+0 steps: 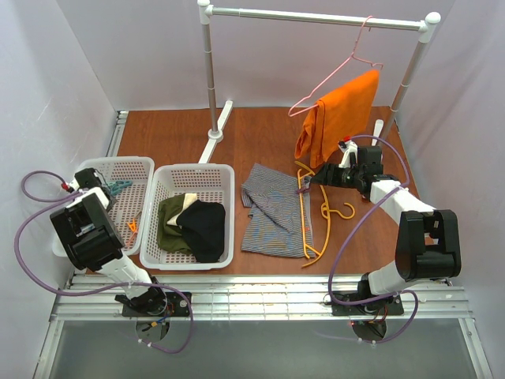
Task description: Clip the underwear to the hanger
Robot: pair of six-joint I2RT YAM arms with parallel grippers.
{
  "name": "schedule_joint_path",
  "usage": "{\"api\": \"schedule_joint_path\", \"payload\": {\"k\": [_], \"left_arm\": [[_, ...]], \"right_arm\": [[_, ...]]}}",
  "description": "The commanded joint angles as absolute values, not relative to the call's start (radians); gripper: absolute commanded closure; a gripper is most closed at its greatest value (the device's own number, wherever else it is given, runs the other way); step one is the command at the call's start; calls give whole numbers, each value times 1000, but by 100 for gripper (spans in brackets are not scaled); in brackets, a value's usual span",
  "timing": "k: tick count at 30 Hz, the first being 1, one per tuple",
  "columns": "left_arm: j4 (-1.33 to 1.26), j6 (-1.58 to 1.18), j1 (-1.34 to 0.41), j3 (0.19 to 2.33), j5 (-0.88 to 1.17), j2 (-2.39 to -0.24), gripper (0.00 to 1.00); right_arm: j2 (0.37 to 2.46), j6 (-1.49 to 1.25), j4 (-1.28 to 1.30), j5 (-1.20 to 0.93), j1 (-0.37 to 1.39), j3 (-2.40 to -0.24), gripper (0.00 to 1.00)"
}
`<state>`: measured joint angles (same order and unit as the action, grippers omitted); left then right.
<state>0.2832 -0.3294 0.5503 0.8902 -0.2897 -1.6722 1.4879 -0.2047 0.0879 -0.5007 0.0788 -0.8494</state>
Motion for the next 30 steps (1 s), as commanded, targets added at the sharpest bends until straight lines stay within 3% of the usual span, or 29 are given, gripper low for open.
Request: {"api": "schedule_joint_path", "payload": {"k": [1, 9, 21, 30], "left_arm": [[261, -316, 529, 871, -321, -1672, 86], [261, -288, 431, 865, -310, -1623, 100], [382, -305, 336, 873, -221, -1416, 100], [502, -348, 296, 916, 158, -1211, 100]], "right_arm": [[1488, -193, 83, -514, 75, -879, 32], [1494, -193, 83, -517, 75, -882, 32], [1496, -196, 81, -522, 75, -887, 32], [1496, -219, 90, -571, 75, -955, 31]]}}
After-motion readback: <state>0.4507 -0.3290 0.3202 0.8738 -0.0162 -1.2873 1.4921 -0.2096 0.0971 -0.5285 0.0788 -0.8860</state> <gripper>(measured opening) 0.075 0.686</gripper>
